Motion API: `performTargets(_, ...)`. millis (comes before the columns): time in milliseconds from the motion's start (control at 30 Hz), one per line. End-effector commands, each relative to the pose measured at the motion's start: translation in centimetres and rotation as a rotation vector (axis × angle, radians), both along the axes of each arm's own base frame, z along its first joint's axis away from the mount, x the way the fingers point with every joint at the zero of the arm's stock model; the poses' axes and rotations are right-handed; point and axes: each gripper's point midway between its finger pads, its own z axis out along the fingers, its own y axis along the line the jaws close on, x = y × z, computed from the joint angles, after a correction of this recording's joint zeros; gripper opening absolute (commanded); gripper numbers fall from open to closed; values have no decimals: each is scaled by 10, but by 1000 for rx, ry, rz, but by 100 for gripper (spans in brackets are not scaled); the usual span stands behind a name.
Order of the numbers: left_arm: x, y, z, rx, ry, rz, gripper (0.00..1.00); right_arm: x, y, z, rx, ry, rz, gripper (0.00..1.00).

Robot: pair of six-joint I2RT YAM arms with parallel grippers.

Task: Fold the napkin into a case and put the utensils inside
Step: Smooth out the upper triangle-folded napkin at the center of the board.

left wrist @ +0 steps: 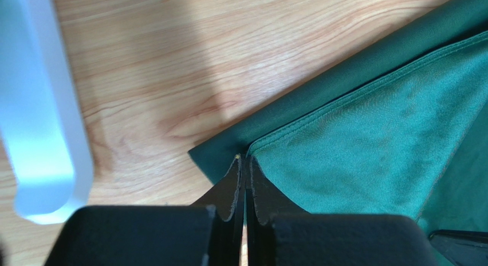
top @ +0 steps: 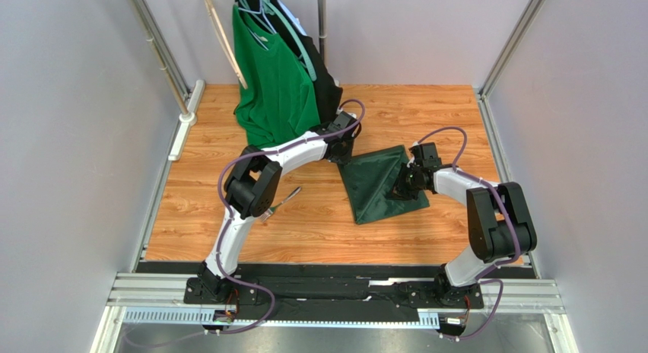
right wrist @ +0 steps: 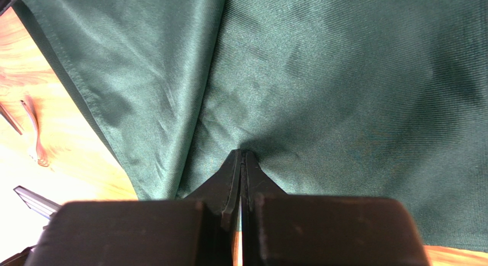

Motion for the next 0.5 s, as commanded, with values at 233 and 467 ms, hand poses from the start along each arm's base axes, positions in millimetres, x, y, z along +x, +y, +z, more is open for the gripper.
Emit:
performTargets(233,8,13,45,-24,-114,61,0,-4,-7,-14,-34,27,-10,0)
performTargets(467,12,12,28,-4,-84,56,0,0,-4,-8,-21,14,-4,0)
